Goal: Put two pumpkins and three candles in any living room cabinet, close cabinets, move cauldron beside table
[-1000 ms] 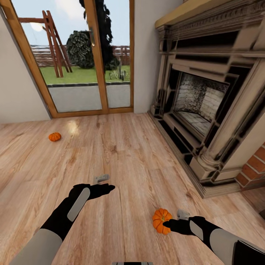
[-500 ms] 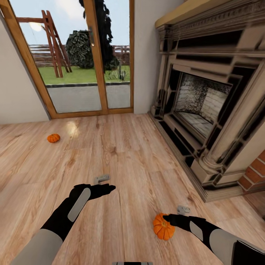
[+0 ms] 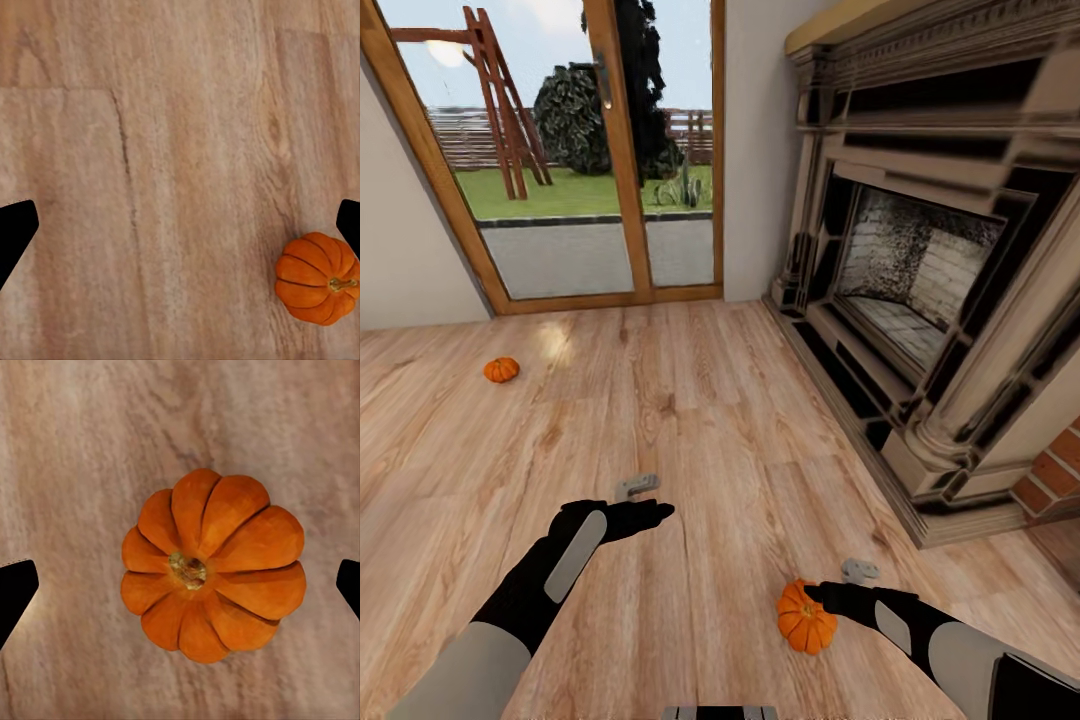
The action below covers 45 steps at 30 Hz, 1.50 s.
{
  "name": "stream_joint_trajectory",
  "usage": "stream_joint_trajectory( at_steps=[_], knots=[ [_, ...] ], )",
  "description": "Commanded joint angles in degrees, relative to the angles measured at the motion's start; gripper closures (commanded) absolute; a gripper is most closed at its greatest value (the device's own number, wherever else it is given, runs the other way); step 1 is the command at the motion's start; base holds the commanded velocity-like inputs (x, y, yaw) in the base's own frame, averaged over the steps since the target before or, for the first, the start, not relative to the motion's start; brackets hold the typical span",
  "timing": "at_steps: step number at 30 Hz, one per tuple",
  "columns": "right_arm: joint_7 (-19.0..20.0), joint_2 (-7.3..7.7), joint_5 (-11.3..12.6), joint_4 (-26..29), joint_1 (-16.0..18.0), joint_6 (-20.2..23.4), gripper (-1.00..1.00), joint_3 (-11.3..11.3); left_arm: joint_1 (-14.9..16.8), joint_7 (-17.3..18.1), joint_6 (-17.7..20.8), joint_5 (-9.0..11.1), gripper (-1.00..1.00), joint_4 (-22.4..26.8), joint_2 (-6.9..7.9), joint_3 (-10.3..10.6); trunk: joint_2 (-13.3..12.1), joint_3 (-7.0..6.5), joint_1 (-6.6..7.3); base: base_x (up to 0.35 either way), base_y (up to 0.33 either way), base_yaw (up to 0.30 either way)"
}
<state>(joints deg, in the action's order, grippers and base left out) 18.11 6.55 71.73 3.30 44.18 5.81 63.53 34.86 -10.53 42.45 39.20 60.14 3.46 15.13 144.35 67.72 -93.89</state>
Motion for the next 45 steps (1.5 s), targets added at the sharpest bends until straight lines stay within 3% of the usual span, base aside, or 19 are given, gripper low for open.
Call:
stream_joint_trajectory(
  at_steps=[1, 32, 45],
  knots=[
    [0.1, 0.04, 0.6, 0.1, 0.0, 0.3, -1.00, 0.4, 0.0, -0.5, 0.1, 0.6, -1.00, 0.1, 0.06, 0.2, 0.0, 0.28, -0.01, 0.000, 0.000, 0.000],
    [0.1, 0.04, 0.5, 0.1, 0.0, 0.3, -1.00, 0.5, 0.0, -0.5, 0.1, 0.6, -1.00, 0.1, 0.05, 0.2, 0.5, 7.14, -0.81, 0.000, 0.000, 0.000],
    [0.1, 0.04, 0.4, 0.1, 0.0, 0.3, -1.00, 0.5, 0.0, -0.7, 0.1, 0.5, -1.00, -0.2, 0.06, 0.1, 0.5, 7.14, -0.81, 0.122, 0.000, 0.000]
  ],
)
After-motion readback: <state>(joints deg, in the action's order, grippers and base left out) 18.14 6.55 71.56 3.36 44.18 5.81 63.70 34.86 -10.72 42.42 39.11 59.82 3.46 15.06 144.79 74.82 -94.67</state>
